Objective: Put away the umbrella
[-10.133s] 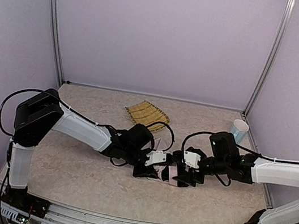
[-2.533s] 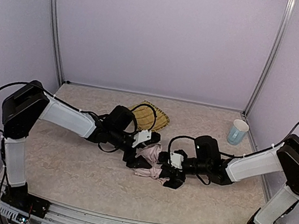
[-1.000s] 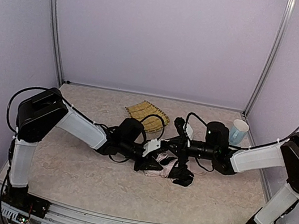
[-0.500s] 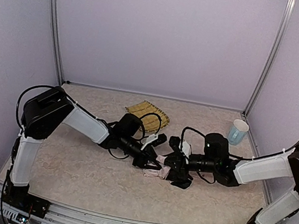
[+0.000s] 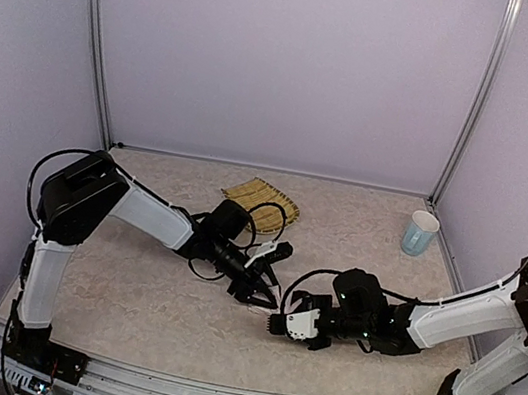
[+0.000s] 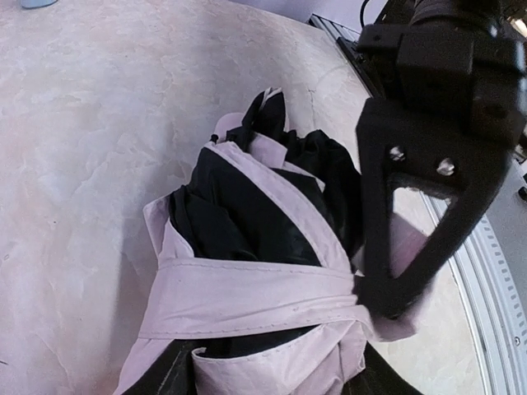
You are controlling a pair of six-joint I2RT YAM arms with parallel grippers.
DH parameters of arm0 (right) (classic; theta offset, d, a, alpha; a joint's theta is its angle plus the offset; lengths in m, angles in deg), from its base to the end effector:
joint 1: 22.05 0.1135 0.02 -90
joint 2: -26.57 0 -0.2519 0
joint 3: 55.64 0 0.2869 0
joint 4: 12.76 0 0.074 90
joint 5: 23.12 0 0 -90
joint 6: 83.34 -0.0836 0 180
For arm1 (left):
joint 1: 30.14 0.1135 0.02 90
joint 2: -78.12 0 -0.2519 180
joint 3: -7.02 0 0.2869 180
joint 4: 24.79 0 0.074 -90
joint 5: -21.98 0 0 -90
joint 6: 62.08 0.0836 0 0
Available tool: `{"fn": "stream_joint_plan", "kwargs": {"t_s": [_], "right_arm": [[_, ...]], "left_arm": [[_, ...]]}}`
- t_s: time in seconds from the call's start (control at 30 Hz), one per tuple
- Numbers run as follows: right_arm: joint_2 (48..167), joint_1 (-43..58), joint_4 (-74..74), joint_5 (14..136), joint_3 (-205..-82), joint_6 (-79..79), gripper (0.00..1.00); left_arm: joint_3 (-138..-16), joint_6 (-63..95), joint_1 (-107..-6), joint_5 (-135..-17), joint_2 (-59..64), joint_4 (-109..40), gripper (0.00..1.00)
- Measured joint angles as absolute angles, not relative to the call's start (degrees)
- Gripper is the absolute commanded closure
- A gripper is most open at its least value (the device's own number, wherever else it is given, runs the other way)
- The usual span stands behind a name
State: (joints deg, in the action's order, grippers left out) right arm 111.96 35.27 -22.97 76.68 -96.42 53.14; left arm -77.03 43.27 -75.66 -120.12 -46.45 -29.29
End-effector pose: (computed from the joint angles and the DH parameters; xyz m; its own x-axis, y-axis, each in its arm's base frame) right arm 0.1678 0.2880 0.0748 0.4464 -0.6276 -0.6379 -0.8446 -0.0598 -0.5321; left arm 0.2820 -0.3813 0.0459 -0.2585 0.4953 -0.8294 0.9307 -0.1023 -0.3511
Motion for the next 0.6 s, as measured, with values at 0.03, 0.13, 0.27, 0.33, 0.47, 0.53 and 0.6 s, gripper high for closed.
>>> {"fn": "stream_joint_plan", "kwargs": {"t_s": [0.03,0.13,0.27,0.33,0.47,0.53,0.6], "right_arm": [[113.0,35.6,-23.2,75.9,-96.4,53.9,1.00],[116.2,36.3,-24.4,73.8,-96.4,56.6,1.00],[117.3,37.2,-25.2,72.4,-96.6,58.5,1.00],[117.5,37.5,-25.2,72.0,-96.7,59.2,1.00],[117.7,38.2,-25.5,71.0,-96.7,60.4,1.00],[118.2,38.7,-25.9,70.3,-96.7,60.9,1.00],[118.8,39.2,-26.3,69.5,-96.7,61.4,1.00]], "left_arm": [[-76.8,44.1,-75.7,-120.1,-46.1,-29.7,0.42],[-75.5,46.8,-75.7,-119.9,-44.6,-31.4,0.36],[-74.5,51.9,-75.6,-119.4,-42.2,-36.0,0.34],[-74.7,54.5,-75.4,-119.5,-41.5,-39.3,0.34],[-75.9,54.8,-75.2,-119.5,-41.2,-42.9,0.33],[-76.3,52.6,-75.2,-119.4,-40.9,-43.0,0.32],[-76.2,49.0,-75.2,-118.5,-40.1,-42.5,0.29]]}}
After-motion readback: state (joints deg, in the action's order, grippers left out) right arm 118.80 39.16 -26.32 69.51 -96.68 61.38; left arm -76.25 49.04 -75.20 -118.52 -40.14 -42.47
